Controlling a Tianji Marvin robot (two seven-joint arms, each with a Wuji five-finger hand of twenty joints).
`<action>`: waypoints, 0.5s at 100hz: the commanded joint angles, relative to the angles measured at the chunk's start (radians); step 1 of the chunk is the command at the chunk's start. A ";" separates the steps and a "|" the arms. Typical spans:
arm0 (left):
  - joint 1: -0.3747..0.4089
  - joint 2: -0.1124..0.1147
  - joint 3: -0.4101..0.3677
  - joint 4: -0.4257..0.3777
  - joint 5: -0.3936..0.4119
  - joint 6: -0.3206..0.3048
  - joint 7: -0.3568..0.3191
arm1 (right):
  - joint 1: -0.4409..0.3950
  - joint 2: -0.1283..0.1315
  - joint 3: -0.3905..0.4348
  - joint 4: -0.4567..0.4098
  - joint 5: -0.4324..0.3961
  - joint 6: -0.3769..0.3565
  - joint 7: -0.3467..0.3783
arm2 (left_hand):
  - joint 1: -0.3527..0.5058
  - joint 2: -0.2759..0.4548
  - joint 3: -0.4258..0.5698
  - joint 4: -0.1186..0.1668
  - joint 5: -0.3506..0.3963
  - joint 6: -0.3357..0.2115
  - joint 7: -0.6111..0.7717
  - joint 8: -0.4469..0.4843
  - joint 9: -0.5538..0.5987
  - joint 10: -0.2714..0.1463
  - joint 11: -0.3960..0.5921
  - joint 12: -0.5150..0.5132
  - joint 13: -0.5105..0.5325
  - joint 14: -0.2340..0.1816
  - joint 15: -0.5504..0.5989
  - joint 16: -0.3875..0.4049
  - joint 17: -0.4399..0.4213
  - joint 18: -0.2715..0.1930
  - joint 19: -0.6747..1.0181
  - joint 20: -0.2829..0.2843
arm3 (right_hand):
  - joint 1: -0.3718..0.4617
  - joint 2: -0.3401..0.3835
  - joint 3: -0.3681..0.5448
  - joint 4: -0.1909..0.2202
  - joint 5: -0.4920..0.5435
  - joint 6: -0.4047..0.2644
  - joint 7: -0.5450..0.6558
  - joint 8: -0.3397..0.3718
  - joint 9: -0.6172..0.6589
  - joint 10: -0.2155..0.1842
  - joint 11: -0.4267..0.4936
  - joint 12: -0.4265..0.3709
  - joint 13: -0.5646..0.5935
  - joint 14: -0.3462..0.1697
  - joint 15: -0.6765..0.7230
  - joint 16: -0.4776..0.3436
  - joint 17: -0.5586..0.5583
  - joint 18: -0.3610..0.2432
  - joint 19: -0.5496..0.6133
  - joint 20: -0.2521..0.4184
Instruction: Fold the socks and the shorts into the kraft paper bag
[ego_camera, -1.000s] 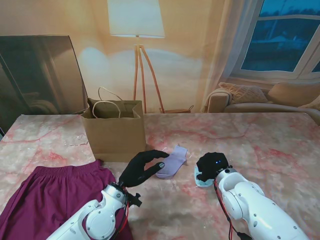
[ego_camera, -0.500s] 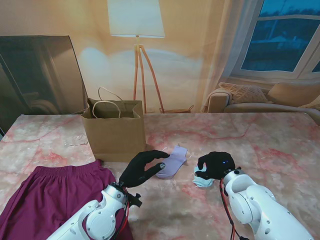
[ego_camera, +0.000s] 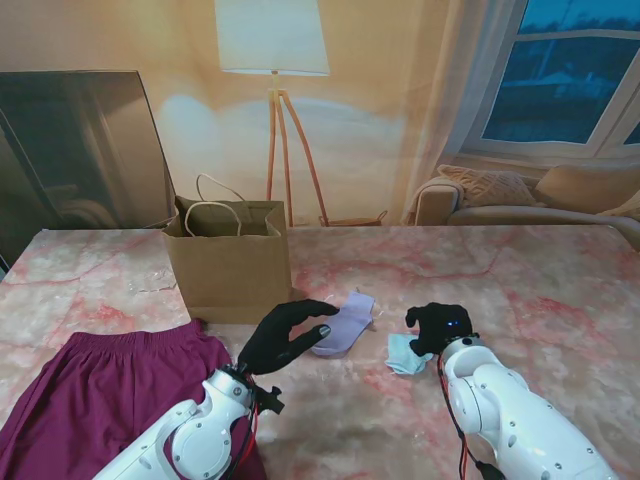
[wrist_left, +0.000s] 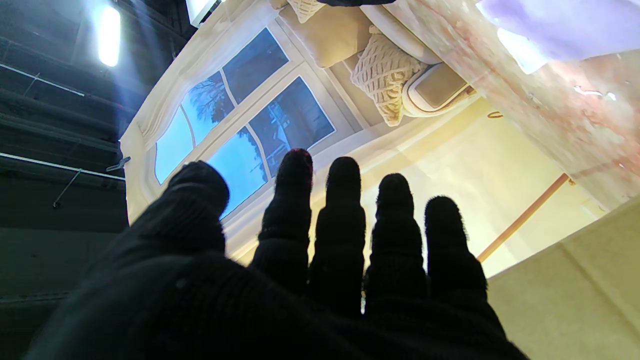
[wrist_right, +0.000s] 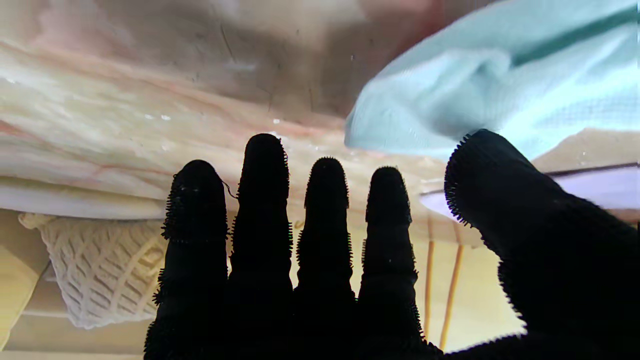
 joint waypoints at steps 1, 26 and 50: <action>0.004 0.001 -0.002 -0.007 -0.004 0.003 -0.003 | -0.005 -0.004 -0.016 0.008 -0.007 0.012 0.017 | 0.002 0.010 0.012 0.034 0.026 -0.013 0.011 0.013 -0.017 0.022 -0.002 0.008 0.000 -0.004 0.010 0.003 -0.006 -0.006 -0.007 0.003 | 0.017 -0.050 0.048 0.016 -0.043 0.024 -0.012 -0.020 -0.024 0.005 0.043 0.003 -0.011 -0.023 0.061 0.052 0.012 -0.019 0.058 0.050; 0.006 0.002 -0.005 -0.009 -0.005 0.007 -0.005 | 0.000 -0.007 -0.050 0.031 0.014 0.053 0.014 | 0.002 0.011 0.012 0.034 0.028 -0.012 0.012 0.013 -0.016 0.020 -0.001 0.008 0.000 -0.006 0.010 0.003 -0.007 -0.006 -0.009 0.002 | 0.055 -0.196 0.108 0.003 -0.016 0.069 0.030 -0.059 0.039 -0.086 0.449 0.404 0.020 -0.051 0.410 0.322 0.049 -0.013 0.113 0.073; 0.002 0.002 -0.003 -0.008 -0.010 0.013 -0.012 | -0.012 -0.024 -0.036 0.059 0.055 0.032 -0.096 | -0.001 0.009 0.013 0.034 0.024 -0.012 0.010 0.012 -0.018 0.022 -0.002 0.008 -0.002 -0.005 0.008 0.002 -0.007 -0.004 -0.010 0.002 | 0.158 -0.314 0.083 -0.217 0.322 -0.344 0.429 0.178 0.240 -0.127 0.539 0.649 0.114 -0.045 0.532 0.354 0.115 0.023 0.245 0.080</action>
